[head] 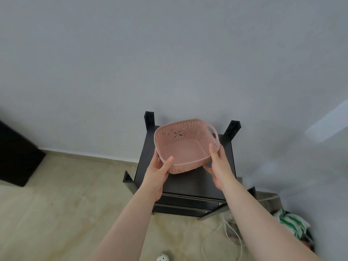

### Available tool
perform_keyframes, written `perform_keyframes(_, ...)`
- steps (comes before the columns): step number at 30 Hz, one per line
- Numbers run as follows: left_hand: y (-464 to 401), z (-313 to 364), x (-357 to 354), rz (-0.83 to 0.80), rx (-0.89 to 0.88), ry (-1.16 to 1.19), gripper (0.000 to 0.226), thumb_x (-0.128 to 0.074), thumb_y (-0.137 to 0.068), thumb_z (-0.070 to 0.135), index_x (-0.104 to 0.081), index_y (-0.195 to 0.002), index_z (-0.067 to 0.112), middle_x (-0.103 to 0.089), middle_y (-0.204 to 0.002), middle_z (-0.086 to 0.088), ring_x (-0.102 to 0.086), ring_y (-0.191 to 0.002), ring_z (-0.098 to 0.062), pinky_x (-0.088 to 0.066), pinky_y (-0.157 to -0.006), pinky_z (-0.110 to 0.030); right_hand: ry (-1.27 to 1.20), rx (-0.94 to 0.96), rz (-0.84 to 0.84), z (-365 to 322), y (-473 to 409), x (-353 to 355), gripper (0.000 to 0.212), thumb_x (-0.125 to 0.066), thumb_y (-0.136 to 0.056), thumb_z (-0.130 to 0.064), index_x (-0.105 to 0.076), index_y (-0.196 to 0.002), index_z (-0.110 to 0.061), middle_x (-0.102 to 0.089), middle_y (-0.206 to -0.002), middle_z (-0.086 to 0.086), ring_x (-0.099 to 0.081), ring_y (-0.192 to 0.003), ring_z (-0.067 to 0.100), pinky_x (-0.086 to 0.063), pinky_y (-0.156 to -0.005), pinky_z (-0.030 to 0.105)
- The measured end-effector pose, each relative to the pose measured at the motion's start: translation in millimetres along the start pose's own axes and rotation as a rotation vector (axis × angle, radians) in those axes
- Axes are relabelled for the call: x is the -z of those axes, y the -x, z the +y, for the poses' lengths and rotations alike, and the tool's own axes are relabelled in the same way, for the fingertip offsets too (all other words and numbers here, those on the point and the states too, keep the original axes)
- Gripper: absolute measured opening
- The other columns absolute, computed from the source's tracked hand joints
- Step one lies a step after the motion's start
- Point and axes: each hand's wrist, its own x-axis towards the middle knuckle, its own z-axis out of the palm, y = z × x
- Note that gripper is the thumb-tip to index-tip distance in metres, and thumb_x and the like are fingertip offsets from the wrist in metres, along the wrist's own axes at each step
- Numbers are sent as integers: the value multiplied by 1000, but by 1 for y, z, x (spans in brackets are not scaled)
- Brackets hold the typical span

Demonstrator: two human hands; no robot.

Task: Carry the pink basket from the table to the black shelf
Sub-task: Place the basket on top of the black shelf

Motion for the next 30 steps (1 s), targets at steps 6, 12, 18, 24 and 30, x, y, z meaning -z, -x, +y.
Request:
perform_keyframes(6, -4, -15, -3, 18, -56, 5, 71, -70, -90, 20, -39, -152, 38, -64, -134, 10, -55, -126, -10, -42, -107, -31, 24, 16, -1, 6, -13, 1, 52, -49, -97, -47, -38, -148, -37, -52, -141, -5, -49, -128, 18, -44, -106, 55)
perform_keyframes(12, -11, -28, -7, 36, -85, 2, 69, -68, -91, 22, -39, -150, 42, -64, -134, 15, -54, -127, -7, -35, -114, -38, 39, 25, -8, 9, -25, 5, 52, -48, -97, -50, -40, -147, -38, -54, -140, -6, -50, -128, 18, -44, -105, 54)
perform_keyframes(18, -16, -35, -10, 44, -106, 11, 71, -69, -91, 21, -38, -151, 41, -62, -136, 13, -54, -128, -8, -35, -114, -37, 46, 27, -21, 13, -33, 8, 52, -48, -96, -50, -41, -147, -39, -55, -138, -8, -52, -126, 16, -46, -104, 52)
perform_keyframes(24, -19, -37, -10, 43, -129, 4, 74, -71, -89, 22, -37, -152, 39, -61, -138, 10, -55, -128, -8, -37, -113, -35, 25, 28, -18, 15, -37, 8, 52, -48, -97, -48, -40, -147, -39, -55, -138, -8, -51, -124, 14, -45, -105, 52)
perform_keyframes(30, -22, -43, -8, 66, -156, 1, 75, -70, -90, 17, -35, -153, 37, -60, -140, 10, -56, -126, -6, -44, -104, -24, 10, 29, -24, 19, -41, 8, 51, -50, -97, -44, -42, -147, -36, -57, -133, -9, -54, -117, 8, -46, -105, 51)
